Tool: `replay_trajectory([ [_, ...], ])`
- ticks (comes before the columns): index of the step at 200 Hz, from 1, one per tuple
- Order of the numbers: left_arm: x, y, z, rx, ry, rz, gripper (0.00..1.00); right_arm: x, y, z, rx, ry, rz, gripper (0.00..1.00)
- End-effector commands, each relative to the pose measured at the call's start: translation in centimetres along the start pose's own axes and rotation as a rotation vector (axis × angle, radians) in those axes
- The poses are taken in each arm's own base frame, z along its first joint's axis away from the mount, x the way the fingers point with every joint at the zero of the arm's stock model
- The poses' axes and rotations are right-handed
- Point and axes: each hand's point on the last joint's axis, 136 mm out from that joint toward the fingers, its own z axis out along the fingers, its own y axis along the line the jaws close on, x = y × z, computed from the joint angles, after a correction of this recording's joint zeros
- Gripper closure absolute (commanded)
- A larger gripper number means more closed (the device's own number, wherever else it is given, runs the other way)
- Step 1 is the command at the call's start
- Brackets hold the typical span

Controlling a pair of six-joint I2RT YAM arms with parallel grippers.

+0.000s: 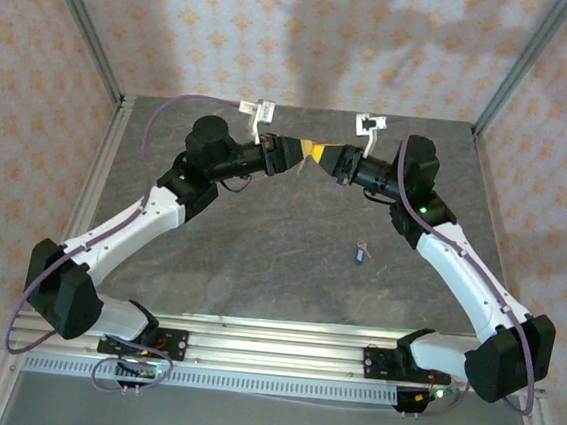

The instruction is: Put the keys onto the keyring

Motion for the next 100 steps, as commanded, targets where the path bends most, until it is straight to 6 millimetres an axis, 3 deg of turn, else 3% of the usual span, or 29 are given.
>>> replay_trajectory([
  [1, -0.5, -1.4, 0.4, 0.05, -0.013, 0.028, 0.67, -1.0, 1.9, -0.5, -0.052, -0.041, -0.054, 1.0],
  [69, 0.2, -2.2, 1.0, 0.081, 0.01, 0.031, 0.87, -0.9, 1.2, -0.3, -0.037, -0.04, -0.041, 1.0],
  [89, 0.6, -2.4, 1.3, 0.083, 0.028, 0.031, 1.0, -1.0, 1.0, -0.1, -0.033, -0.042, -0.037, 1.0],
  [100, 0.8, -2.4, 1.5, 0.069, 0.036, 0.031, 1.0, -1.0, 0.9, -0.1, -0.03, -0.043, -0.032, 1.0],
])
